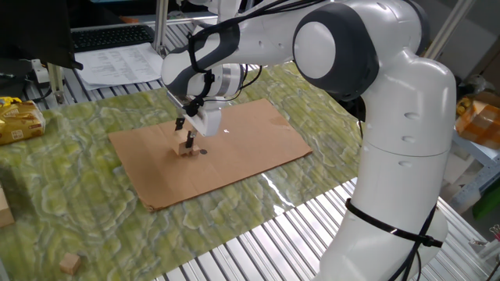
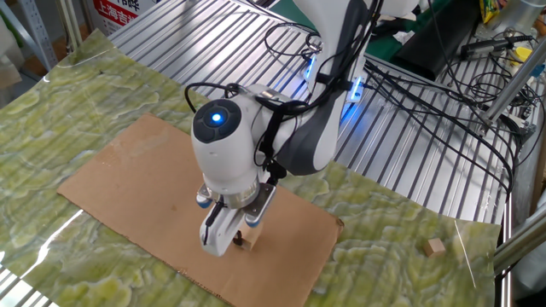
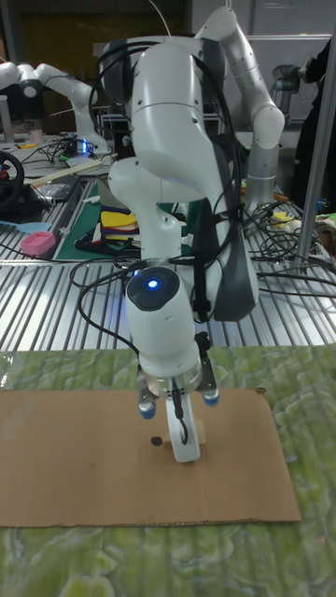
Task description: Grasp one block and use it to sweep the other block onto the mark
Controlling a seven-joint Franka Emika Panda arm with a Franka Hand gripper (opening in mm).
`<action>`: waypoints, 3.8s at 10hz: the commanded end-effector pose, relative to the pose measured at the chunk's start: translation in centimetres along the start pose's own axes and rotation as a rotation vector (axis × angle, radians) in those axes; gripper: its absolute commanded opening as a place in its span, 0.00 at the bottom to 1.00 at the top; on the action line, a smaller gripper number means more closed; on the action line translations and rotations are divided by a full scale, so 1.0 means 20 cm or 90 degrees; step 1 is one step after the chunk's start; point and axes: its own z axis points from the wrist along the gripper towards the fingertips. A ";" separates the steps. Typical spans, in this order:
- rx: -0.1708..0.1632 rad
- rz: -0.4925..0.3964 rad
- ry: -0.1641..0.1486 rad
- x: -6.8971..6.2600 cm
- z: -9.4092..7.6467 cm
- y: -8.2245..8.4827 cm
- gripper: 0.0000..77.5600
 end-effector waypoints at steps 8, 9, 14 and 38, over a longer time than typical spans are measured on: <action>0.008 -0.012 -0.035 -0.09 -0.05 0.01 0.01; 0.007 -0.008 -0.042 -0.10 -0.05 0.01 0.01; 0.006 0.011 -0.003 -0.10 -0.05 0.01 0.01; 0.058 -0.426 -0.020 -0.03 -0.23 -0.14 0.01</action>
